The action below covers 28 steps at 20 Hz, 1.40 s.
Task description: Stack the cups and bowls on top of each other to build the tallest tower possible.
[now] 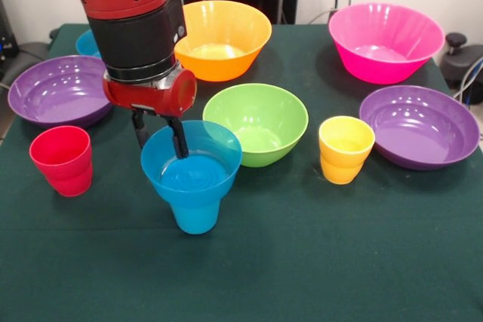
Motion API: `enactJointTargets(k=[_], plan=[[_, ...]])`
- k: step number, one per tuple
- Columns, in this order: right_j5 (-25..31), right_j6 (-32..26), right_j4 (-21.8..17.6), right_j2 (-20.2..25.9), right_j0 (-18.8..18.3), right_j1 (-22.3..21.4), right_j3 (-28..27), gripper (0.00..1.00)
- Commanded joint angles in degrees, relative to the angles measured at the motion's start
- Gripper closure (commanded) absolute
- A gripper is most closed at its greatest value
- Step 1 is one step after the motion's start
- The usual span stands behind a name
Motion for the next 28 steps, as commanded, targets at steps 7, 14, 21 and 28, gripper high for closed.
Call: enactJointTargets(k=[7, 14, 21, 28], plan=[[-1.15, -6.12, -4.64, 0.01, 2.3, 1.28, 1.79, 0.0], [5.91, -7.05, -2.54, 0.13, 3.36, -2.36, -0.69, 0.0], [10.96, -7.23, -0.89, 0.43, 3.9, -6.29, -1.22, 0.0], [13.94, -7.35, 1.11, 1.19, 2.45, -10.38, 0.77, 0.0]])
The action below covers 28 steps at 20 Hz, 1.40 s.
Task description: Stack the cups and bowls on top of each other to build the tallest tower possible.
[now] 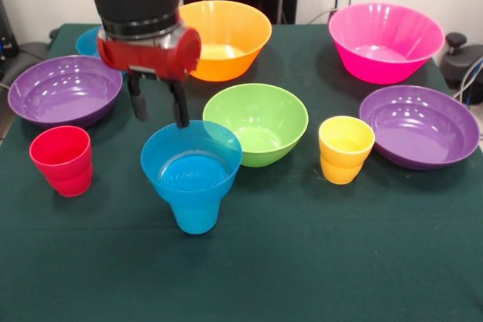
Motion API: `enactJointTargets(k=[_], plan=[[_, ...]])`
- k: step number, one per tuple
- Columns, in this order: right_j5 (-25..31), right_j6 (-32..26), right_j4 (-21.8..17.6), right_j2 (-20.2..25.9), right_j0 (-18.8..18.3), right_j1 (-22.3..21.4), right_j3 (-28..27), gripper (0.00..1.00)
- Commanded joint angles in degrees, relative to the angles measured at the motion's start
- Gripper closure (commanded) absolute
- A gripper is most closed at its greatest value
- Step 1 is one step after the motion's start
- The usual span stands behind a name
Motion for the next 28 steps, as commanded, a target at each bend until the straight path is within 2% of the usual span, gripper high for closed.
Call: enactJointTargets(k=[1, 4, 8, 14, 18, 21, 23, 28], plan=[[7.64, -7.08, 0.52, 1.06, 0.45, -3.89, 1.0, 0.0], [6.16, -6.1, 1.67, 1.03, -0.99, -6.65, 6.19, 0.0], [3.34, -7.76, 1.08, 1.18, -3.7, -10.35, 14.17, 0.0], [0.88, -5.13, -0.42, 0.55, -3.64, -13.18, 20.27, 0.0], [1.49, -3.27, -1.49, -0.32, -1.61, -15.49, 21.52, 0.0], [1.7, -4.82, -1.62, 0.51, -2.03, -16.67, 22.85, 0.0], [1.45, -6.02, -2.07, 0.75, -2.95, -16.17, 22.43, 0.0], [1.62, -10.63, -5.13, 0.62, -5.66, -12.47, 17.41, 0.0]])
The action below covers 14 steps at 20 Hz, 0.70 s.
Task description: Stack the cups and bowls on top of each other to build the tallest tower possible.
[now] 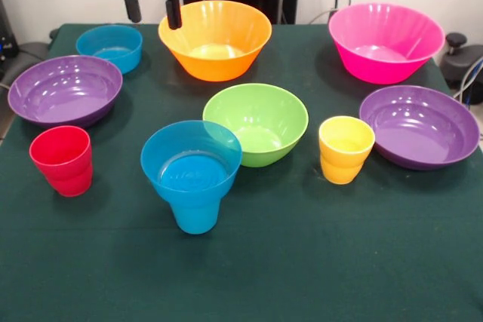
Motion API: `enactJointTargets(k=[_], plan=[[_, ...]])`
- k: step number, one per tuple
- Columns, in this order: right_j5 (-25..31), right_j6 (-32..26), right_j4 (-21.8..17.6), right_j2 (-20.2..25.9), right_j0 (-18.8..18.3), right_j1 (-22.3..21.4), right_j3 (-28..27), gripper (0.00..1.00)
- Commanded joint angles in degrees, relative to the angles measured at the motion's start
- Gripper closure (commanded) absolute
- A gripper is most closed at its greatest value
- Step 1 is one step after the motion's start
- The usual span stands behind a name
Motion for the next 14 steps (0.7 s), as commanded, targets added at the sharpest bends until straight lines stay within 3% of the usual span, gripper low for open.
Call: enactJointTargets(k=[1, 9, 14], plan=[[0.44, -11.64, -7.04, 0.35, -1.79, 4.44, -0.7, 0.0], [1.93, -16.63, -10.86, 2.58, -3.55, 10.85, -7.93, 0.0], [-0.87, -15.86, -13.98, 3.08, -3.52, 14.3, -9.7, 0.0]])
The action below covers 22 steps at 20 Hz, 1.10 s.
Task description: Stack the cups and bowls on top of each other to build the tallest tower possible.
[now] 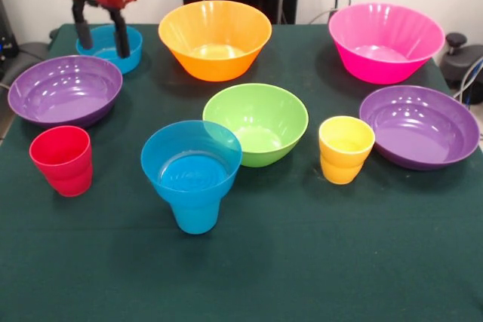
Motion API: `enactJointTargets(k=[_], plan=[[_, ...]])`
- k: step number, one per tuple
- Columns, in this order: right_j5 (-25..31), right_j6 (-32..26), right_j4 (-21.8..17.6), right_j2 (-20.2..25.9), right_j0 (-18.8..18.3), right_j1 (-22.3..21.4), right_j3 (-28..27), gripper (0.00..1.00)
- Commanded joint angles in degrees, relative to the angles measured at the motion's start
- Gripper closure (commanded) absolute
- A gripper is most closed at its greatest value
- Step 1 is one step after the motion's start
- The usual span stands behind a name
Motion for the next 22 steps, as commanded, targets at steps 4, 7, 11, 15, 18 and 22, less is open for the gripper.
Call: enactJointTargets(k=[4, 7, 11, 15, 18, 22], plan=[[-3.13, -15.07, -8.82, 3.39, 0.91, 11.33, -6.25, 0.0], [-3.41, -14.52, -9.72, 3.64, 1.64, 14.41, -8.66, 0.0], [-3.2, -15.44, -10.52, 4.46, 1.45, 16.23, -10.42, 0.0], [-2.66, -16.47, -11.27, 5.28, 1.38, 18.21, -12.82, 0.0], [-1.64, -18.24, -11.73, 6.15, 0.6, 18.83, -13.65, 0.0], [0.51, -20.28, -11.14, 7.32, -1.11, 18.0, -13.21, 0.0]])
